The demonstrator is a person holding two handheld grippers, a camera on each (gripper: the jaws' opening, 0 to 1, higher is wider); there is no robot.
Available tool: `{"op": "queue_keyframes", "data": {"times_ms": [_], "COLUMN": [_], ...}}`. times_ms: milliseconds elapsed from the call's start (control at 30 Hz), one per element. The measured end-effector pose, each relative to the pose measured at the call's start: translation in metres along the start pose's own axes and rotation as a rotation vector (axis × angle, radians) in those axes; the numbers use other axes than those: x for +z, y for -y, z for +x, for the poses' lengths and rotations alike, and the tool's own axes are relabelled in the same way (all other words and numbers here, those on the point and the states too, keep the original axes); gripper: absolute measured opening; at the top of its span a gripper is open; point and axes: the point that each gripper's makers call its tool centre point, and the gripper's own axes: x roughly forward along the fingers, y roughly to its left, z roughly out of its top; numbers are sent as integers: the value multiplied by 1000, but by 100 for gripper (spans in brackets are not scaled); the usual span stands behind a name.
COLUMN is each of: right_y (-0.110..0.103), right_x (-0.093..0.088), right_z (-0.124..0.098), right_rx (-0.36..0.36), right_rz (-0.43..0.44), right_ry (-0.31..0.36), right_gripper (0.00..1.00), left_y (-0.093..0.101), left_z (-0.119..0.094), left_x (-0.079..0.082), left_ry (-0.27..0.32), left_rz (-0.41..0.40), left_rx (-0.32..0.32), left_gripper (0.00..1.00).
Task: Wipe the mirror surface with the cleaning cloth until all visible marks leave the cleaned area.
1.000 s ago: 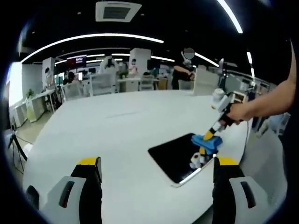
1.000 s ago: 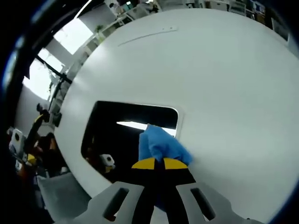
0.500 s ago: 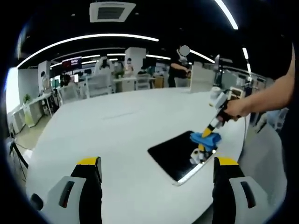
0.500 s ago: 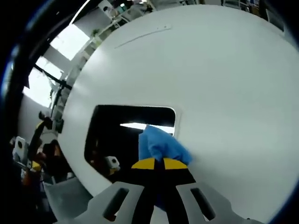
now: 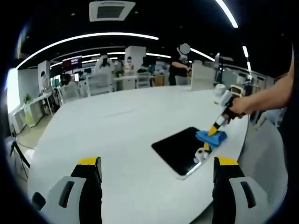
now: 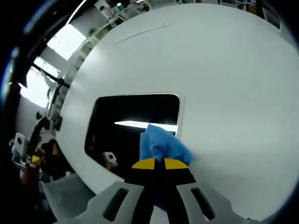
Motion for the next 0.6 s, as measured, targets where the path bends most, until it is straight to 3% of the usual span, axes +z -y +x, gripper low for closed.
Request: {"op": "queue_keyframes", "data": {"times_ms": [467,600], "right_y": [-7,-4], "right_x": [-18,-14], "right_z": [-4,-2], "right_rx": [-5,4], "right_rz": [17,39], "right_ry": [-24,-23], "right_gripper": [0,0], "left_y": [0,1], "left_z": [-5,-5], "left_x": [2,-4], "left_ry": [33,36], "left_rz": [-27,-39], "left_rx": [26,35], "left_gripper": [100,100]}}
